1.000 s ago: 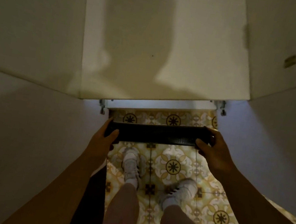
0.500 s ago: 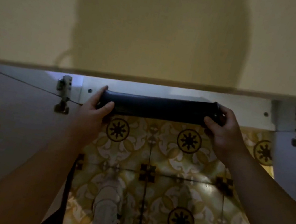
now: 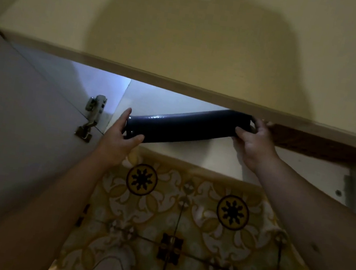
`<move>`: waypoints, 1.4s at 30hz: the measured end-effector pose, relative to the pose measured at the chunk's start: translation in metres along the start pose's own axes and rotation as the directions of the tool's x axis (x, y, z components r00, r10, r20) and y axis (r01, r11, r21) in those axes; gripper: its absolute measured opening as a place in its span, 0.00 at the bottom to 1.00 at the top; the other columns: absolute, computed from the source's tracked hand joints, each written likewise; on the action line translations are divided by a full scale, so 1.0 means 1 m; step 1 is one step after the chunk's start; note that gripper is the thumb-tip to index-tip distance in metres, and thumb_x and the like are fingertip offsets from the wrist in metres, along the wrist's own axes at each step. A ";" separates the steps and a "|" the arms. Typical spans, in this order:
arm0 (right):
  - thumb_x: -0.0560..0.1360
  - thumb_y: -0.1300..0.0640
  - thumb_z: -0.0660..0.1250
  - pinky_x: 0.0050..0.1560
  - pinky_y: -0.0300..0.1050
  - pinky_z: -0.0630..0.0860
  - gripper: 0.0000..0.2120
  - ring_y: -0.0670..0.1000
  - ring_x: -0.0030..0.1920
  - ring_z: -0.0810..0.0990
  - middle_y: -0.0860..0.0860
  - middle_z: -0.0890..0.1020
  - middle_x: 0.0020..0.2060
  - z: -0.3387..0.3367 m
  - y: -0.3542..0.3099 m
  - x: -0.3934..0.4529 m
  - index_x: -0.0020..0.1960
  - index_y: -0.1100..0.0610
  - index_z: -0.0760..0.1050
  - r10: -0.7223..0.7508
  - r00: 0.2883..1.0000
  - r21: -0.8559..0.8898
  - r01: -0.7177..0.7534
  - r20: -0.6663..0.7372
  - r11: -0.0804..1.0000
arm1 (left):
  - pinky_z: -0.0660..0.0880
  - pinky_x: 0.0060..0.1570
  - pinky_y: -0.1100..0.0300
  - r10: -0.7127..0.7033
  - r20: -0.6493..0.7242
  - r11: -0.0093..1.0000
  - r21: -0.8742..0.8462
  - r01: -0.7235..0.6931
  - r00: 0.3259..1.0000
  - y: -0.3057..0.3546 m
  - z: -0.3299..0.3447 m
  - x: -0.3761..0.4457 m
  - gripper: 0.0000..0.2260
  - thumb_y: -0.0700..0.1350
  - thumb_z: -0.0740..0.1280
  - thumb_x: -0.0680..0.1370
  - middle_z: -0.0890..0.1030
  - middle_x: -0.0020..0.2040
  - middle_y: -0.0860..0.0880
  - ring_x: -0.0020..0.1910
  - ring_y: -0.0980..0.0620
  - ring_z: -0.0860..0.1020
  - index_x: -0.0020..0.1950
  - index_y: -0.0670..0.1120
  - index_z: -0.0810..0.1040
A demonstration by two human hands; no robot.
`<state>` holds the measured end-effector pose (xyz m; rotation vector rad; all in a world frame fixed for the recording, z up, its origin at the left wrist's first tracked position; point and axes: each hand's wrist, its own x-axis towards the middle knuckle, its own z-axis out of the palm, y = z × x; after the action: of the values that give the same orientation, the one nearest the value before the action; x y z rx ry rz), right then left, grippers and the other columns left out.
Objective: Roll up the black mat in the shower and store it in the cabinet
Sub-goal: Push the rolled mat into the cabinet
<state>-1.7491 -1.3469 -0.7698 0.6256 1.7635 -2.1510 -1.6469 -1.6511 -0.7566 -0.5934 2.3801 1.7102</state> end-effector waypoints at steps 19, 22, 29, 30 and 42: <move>0.72 0.57 0.74 0.66 0.53 0.71 0.41 0.51 0.61 0.75 0.53 0.75 0.63 0.121 0.062 -0.050 0.77 0.50 0.55 0.016 0.982 -0.196 -0.053 -0.188 0.979 | 0.77 0.53 0.53 0.057 -0.270 0.997 -0.026 -0.067 0.961 -0.035 0.033 -0.024 0.26 0.44 0.74 0.72 0.74 0.61 0.49 0.58 0.50 0.75 0.63 0.61 0.65; 0.71 0.54 0.73 0.66 0.53 0.70 0.44 0.53 0.64 0.73 0.53 0.73 0.64 0.150 0.064 -0.044 0.78 0.49 0.51 -0.029 0.989 -0.318 -0.020 -0.148 0.948 | 0.77 0.56 0.54 0.051 -0.322 0.995 -0.061 -0.074 0.945 -0.034 0.033 -0.020 0.27 0.43 0.74 0.72 0.73 0.63 0.50 0.60 0.52 0.74 0.65 0.59 0.64; 0.72 0.53 0.73 0.66 0.46 0.64 0.42 0.53 0.72 0.64 0.51 0.62 0.75 0.188 0.074 -0.042 0.78 0.47 0.52 -0.144 0.988 -0.455 0.153 0.055 0.877 | 0.78 0.56 0.47 -0.040 -0.394 0.984 -0.174 -0.032 0.918 -0.025 0.029 -0.009 0.27 0.42 0.73 0.73 0.75 0.64 0.48 0.60 0.50 0.76 0.67 0.52 0.65; 0.72 0.54 0.73 0.65 0.46 0.65 0.42 0.53 0.72 0.64 0.51 0.62 0.75 0.191 0.075 -0.043 0.78 0.46 0.51 -0.125 0.990 -0.422 0.142 0.068 0.895 | 0.77 0.57 0.47 -0.026 -0.411 0.988 -0.151 -0.040 0.911 -0.024 0.028 -0.009 0.27 0.42 0.73 0.73 0.74 0.65 0.48 0.61 0.50 0.76 0.68 0.52 0.65; 0.76 0.58 0.68 0.72 0.50 0.62 0.36 0.53 0.75 0.59 0.53 0.59 0.77 0.217 0.053 -0.005 0.78 0.53 0.53 -0.081 0.914 -0.585 0.320 0.397 0.745 | 0.58 0.65 0.59 -0.020 -0.435 0.999 -0.037 0.004 0.900 -0.025 0.045 -0.007 0.38 0.50 0.68 0.77 0.51 0.79 0.47 0.76 0.50 0.55 0.78 0.54 0.47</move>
<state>-1.7506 -1.5697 -0.7782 -0.1331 2.2346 -1.4591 -1.6354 -1.6146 -0.7911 -1.0995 2.6231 1.7687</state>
